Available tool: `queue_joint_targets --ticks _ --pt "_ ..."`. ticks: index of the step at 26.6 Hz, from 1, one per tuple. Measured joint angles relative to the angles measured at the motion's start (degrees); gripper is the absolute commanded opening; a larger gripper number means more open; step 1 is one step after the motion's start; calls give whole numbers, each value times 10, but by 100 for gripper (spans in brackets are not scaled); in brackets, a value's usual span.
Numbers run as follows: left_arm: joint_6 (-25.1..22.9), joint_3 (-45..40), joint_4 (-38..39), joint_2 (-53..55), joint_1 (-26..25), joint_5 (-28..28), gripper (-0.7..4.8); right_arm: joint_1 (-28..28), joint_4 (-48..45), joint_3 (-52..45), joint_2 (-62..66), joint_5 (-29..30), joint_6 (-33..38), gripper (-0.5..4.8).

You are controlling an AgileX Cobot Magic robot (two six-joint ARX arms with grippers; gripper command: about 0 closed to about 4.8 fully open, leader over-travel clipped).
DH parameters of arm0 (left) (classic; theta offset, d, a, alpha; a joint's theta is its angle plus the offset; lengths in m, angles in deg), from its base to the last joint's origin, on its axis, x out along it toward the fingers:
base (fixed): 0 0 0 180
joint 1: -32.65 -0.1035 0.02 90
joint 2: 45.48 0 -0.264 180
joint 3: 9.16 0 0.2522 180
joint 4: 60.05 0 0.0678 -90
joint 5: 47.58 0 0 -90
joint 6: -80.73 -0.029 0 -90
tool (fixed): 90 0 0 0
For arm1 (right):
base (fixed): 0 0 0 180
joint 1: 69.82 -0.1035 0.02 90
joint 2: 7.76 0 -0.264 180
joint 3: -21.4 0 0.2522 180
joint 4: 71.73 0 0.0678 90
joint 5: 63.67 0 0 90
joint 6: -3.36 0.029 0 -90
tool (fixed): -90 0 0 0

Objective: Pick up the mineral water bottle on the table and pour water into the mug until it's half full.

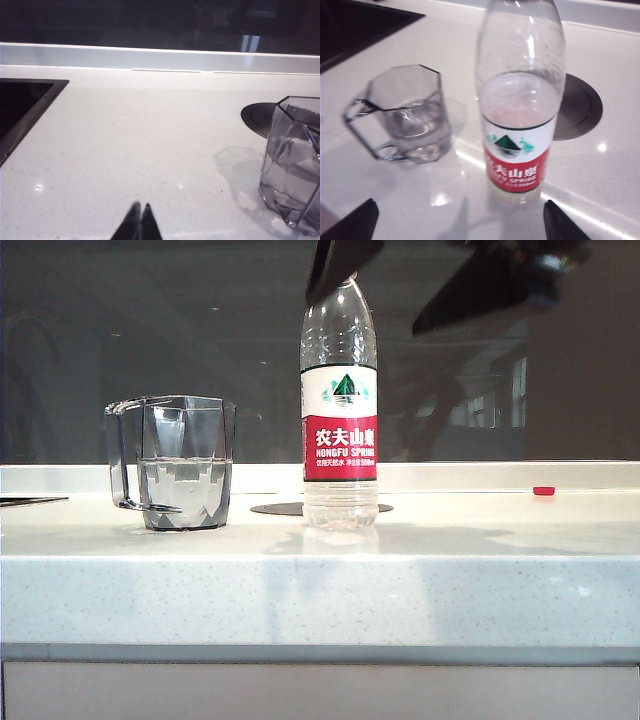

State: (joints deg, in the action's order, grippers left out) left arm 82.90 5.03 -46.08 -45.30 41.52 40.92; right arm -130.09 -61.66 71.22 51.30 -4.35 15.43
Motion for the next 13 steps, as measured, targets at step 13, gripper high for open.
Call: queue_joint_targets --ticks 13 --pt "0 0 0 0 -2 0 -4 -47 185 0 -216 -62 40 479"
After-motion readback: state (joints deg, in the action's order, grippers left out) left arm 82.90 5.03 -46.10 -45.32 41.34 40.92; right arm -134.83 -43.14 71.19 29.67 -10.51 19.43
